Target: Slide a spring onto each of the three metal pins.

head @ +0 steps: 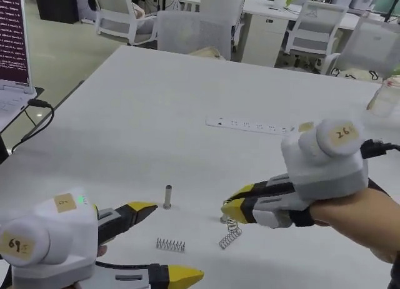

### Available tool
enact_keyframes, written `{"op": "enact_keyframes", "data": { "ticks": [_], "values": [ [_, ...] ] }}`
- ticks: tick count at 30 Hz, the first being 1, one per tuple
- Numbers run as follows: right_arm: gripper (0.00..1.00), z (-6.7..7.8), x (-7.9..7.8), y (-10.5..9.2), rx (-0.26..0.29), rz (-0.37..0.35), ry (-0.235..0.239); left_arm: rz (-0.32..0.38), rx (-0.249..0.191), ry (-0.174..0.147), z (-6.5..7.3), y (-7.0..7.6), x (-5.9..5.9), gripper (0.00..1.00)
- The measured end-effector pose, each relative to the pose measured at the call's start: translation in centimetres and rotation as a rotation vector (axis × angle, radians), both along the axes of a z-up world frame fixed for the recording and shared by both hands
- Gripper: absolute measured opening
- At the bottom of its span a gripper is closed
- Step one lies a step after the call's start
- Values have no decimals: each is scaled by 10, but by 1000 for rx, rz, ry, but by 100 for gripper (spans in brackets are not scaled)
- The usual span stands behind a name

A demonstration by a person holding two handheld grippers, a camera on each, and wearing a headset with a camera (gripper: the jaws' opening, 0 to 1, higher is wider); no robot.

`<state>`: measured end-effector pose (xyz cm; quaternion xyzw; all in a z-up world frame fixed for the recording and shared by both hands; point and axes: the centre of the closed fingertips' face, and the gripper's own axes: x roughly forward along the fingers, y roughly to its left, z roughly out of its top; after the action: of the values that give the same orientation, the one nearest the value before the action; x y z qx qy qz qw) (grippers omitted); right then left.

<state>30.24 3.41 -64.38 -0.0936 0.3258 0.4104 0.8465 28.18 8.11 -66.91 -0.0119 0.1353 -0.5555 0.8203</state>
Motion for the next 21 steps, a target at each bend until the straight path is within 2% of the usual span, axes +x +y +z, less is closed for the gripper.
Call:
{"op": "enact_keyframes", "data": {
  "ticks": [3, 6, 11, 21],
  "values": [
    [8, 7, -3, 8, 24, 20, -7, -16, -18, -10, 5, -2, -3, 65],
    [8, 14, -8, 18, 76, 36, 1, -42, -29, -32, 12, -6, -7, 56],
    [8, 19, -15, 29, 103, 63, -2, -66, -31, -60, 16, -10, -10, 45],
    [8, 25, -25, 52, 139, 111, -19, -81, -47, -80, 22, -14, -12, 35]
  ]
}}
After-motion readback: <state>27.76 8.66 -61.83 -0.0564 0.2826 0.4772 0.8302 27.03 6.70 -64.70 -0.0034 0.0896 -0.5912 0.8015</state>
